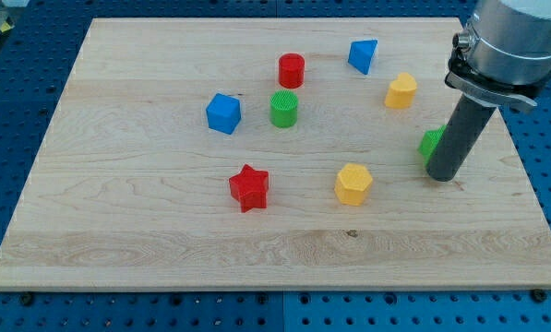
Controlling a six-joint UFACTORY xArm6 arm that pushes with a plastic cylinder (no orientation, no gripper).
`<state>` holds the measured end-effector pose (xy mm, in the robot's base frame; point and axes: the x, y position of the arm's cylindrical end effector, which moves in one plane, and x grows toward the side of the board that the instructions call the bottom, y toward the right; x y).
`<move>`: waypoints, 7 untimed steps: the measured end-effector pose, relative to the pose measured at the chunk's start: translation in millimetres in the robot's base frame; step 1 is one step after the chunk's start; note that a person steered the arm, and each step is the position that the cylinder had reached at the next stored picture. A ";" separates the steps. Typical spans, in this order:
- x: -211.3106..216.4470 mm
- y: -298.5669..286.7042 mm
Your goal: Move the green star left a bit
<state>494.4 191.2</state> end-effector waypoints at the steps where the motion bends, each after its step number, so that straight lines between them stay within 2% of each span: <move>1: 12.2 10.1; 2: 23.5 45.2; 3: 7.2 57.4; 7: -22.5 24.6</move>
